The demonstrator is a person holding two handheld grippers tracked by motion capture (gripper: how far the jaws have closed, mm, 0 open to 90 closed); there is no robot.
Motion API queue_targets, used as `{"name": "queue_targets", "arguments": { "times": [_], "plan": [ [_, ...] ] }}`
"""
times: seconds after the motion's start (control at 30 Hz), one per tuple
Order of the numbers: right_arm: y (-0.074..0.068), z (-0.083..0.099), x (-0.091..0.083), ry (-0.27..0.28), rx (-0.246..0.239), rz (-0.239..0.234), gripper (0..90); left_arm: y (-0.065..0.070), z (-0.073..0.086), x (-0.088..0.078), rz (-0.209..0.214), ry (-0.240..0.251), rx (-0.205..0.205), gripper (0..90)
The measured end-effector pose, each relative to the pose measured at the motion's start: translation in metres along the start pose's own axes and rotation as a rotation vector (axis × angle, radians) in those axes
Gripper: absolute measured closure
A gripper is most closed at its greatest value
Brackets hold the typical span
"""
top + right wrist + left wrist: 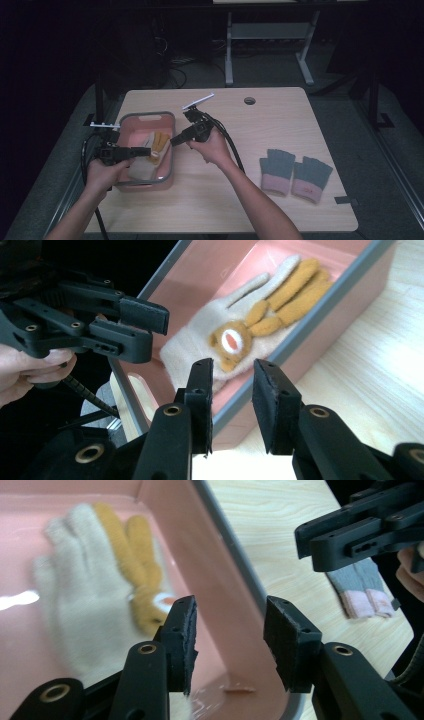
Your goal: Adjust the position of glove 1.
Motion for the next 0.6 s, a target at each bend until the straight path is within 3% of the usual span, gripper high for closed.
{"name": "queue_targets", "arguments": {
  "times": [0.27,0.6],
  "plan": [
    [0.007,0.007,-0.016,0.023,0.007,0.016,67.3,0.017,-0.003,0.009,0.028,-0.001,0.028,50.2],
    [0.018,0.019,-0.035,0.050,0.036,0.013,63.4,0.038,-0.002,0.021,0.033,-0.001,0.075,40.6]
  ]
}}
Point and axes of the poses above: each handheld gripper's, and its own axes: x roughly forward along the jaws, z roughly out of its underside, y roughly to its right, the point moved 6 cm from there along x, roughly forward along the jaws, and after that the axes turned 6 degrees about -x, right-handed, at the moved point
